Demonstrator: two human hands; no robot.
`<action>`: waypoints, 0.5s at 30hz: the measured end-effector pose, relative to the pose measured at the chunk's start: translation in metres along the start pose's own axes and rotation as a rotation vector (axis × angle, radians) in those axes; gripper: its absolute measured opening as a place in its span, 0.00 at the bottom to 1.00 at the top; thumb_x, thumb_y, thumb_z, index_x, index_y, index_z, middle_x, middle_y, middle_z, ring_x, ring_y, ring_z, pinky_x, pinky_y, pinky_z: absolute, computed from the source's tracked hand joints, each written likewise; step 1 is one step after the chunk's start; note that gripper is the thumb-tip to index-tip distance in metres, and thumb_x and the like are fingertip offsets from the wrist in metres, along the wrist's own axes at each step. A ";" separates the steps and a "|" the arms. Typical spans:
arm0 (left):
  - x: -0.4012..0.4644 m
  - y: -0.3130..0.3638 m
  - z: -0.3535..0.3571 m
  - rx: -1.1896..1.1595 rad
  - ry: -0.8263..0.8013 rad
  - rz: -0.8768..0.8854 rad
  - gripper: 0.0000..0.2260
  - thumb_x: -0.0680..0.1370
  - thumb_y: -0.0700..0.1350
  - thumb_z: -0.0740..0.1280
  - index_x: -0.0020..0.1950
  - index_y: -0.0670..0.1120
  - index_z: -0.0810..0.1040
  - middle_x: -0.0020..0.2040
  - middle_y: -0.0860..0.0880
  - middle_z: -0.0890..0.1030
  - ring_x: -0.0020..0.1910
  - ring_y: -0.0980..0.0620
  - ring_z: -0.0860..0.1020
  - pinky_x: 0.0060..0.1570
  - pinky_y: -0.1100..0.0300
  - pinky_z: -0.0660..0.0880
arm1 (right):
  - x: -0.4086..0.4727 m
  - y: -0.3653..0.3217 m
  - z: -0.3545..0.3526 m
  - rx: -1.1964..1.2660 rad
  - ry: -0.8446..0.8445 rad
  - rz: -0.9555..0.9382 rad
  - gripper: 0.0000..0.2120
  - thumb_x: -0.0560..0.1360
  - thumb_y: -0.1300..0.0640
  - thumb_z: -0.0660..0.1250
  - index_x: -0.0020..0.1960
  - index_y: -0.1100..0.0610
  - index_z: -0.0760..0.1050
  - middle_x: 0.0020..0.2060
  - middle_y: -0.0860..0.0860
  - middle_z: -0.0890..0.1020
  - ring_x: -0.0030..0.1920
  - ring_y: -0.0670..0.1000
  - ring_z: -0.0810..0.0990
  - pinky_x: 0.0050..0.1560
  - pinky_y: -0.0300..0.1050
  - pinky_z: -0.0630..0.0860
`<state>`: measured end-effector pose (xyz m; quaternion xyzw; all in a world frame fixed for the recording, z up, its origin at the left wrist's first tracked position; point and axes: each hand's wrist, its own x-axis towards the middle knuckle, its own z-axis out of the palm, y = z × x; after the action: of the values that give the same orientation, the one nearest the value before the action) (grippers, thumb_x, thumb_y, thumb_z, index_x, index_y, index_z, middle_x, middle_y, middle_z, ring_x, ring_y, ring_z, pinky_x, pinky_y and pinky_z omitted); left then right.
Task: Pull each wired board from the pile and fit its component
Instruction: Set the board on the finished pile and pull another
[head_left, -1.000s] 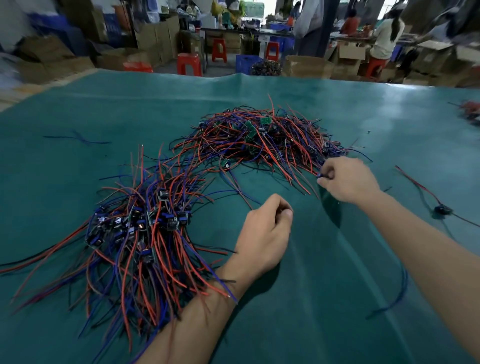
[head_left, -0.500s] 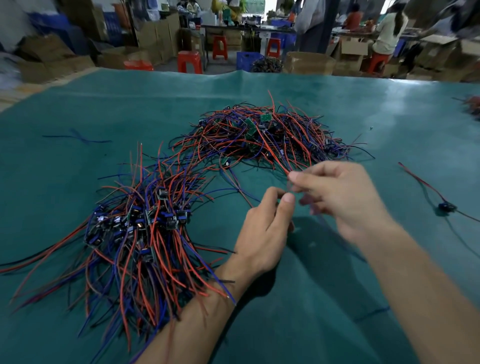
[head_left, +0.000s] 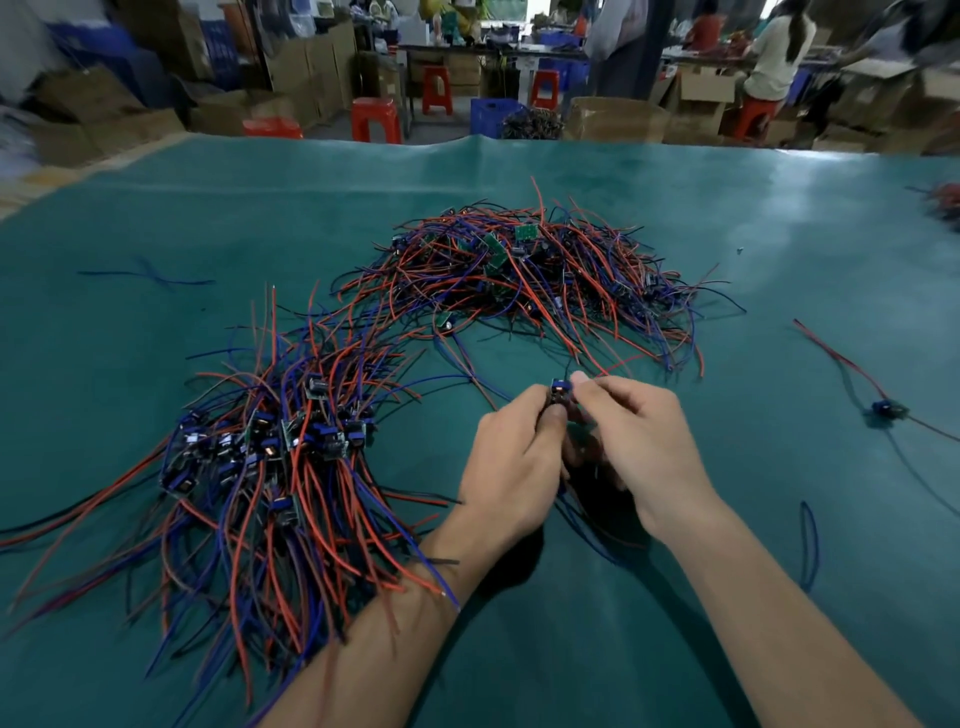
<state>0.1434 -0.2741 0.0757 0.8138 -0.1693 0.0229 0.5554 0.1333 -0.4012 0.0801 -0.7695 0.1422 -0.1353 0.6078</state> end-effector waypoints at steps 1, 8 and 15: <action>-0.001 -0.001 0.000 -0.036 -0.022 0.007 0.11 0.84 0.40 0.58 0.44 0.39 0.75 0.34 0.43 0.82 0.32 0.45 0.78 0.37 0.50 0.76 | -0.001 -0.002 -0.001 0.107 -0.056 0.050 0.13 0.79 0.48 0.69 0.38 0.51 0.83 0.27 0.45 0.77 0.25 0.46 0.71 0.24 0.35 0.60; 0.001 -0.005 0.002 -0.071 -0.041 0.029 0.12 0.84 0.40 0.58 0.44 0.46 0.76 0.27 0.49 0.77 0.26 0.50 0.75 0.34 0.52 0.74 | -0.002 -0.014 -0.013 0.419 -0.203 0.110 0.03 0.72 0.59 0.74 0.42 0.55 0.87 0.39 0.51 0.83 0.28 0.43 0.70 0.23 0.34 0.61; 0.002 -0.007 0.004 0.010 -0.085 0.051 0.12 0.84 0.43 0.62 0.41 0.49 0.79 0.25 0.48 0.74 0.25 0.53 0.71 0.34 0.55 0.73 | 0.009 -0.010 -0.022 0.378 0.158 -0.051 0.09 0.73 0.63 0.76 0.36 0.53 0.85 0.31 0.46 0.80 0.29 0.43 0.71 0.25 0.35 0.65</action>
<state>0.1470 -0.2760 0.0688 0.8123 -0.2133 0.0030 0.5428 0.1334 -0.4218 0.0948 -0.6322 0.1422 -0.2346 0.7246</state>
